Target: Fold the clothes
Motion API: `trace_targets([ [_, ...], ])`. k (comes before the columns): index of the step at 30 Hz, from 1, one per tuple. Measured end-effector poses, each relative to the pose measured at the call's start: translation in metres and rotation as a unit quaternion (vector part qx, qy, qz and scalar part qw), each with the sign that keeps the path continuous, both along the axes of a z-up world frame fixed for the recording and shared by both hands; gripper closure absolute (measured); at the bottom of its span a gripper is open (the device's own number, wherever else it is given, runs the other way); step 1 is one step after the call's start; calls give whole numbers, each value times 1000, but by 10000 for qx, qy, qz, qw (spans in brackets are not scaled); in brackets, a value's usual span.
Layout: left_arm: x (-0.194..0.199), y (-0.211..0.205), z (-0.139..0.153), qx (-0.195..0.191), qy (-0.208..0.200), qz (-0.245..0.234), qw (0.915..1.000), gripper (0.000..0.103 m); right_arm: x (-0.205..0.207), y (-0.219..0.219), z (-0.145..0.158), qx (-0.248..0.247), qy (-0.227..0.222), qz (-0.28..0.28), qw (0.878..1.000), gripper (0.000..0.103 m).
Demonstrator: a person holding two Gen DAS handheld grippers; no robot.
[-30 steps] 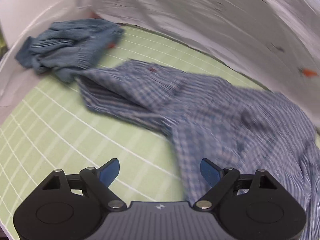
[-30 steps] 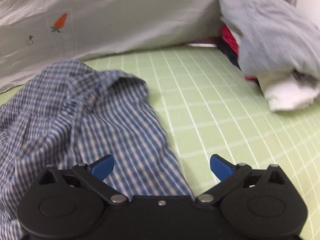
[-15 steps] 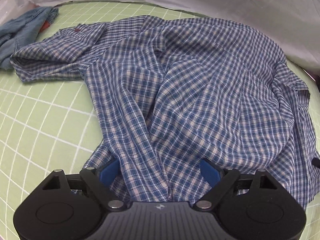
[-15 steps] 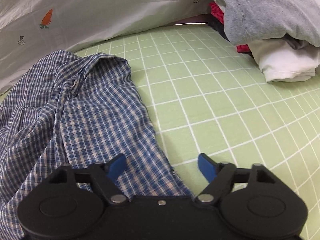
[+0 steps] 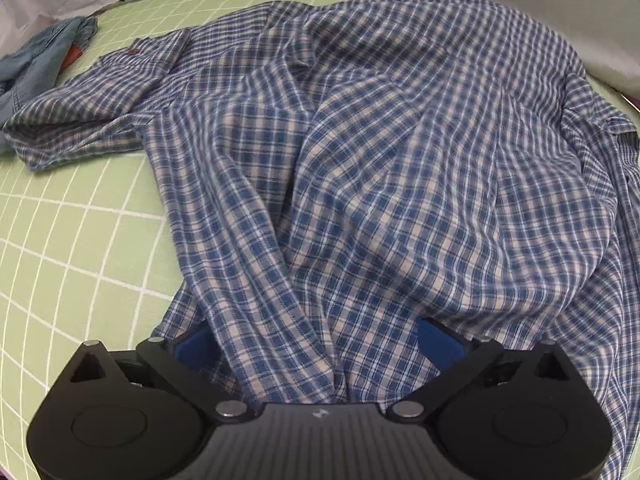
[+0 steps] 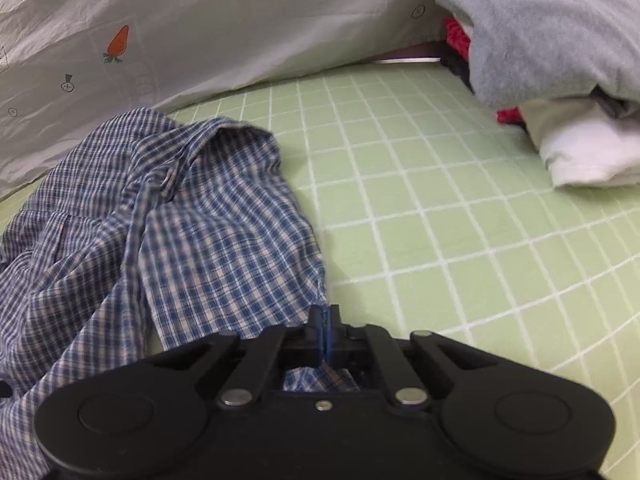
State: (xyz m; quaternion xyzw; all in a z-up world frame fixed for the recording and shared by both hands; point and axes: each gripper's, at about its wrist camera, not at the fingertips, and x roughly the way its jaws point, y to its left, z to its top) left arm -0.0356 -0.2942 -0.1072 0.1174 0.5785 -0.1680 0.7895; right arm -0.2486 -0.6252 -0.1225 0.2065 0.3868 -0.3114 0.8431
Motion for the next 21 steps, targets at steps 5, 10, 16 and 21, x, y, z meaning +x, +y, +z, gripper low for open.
trace_targets([
  [5,1,1,0,41,-63,8,10000,0,-2,-31,34,-1040,-9,-384,9938,101],
  [10,1,3,0,38,-98,20,9999,0,-16,-47,82,-2275,-340,-1023,9678,101],
  [16,-2,4,0,30,-136,52,9999,0,-45,-37,54,-2677,418,-1637,9486,101],
  [21,-2,4,1,42,-118,42,9999,0,-82,-19,14,-1906,829,-2143,9544,101],
])
